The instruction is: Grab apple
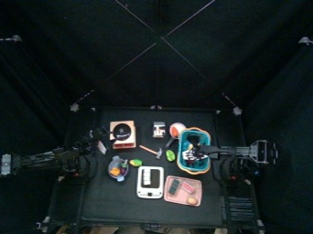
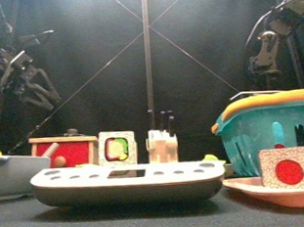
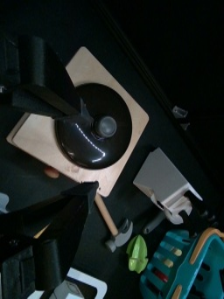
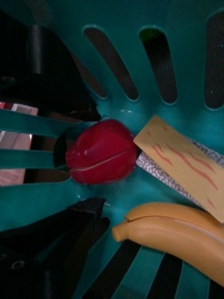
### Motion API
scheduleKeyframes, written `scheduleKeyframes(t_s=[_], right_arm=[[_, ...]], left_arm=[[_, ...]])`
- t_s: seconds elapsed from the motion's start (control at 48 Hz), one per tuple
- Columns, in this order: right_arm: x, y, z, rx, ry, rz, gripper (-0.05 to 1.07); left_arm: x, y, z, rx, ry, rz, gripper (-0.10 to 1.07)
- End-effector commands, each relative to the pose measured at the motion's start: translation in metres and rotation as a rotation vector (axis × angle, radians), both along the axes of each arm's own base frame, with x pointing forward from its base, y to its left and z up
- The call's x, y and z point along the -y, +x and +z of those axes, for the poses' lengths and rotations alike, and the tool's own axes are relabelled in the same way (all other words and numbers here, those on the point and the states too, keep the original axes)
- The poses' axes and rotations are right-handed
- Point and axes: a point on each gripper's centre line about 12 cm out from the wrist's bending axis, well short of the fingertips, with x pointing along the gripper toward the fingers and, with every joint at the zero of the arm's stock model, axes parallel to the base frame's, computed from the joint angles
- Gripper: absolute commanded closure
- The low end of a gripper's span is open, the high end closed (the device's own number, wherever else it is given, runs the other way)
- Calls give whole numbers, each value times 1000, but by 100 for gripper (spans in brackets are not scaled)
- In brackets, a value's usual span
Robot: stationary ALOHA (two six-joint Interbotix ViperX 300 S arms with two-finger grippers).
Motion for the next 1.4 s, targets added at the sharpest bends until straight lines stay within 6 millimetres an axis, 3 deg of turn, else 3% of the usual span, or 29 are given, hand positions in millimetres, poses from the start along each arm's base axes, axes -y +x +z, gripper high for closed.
scheduleKeyframes(t_s=[0.0,0.854,1.208,1.375], right_arm=[[0,2,2,10,-4,3,3],[3,11,-5,4,8,-11,5],[3,11,-6,-1,6,-9,26],[4,14,-1,16,1,-8,28]], left_arm=[[0,2,6,11,9,-6,7],[0,2,5,11,9,-4,7],[0,2,5,11,9,-4,7],[0,2,5,11,9,-4,7]])
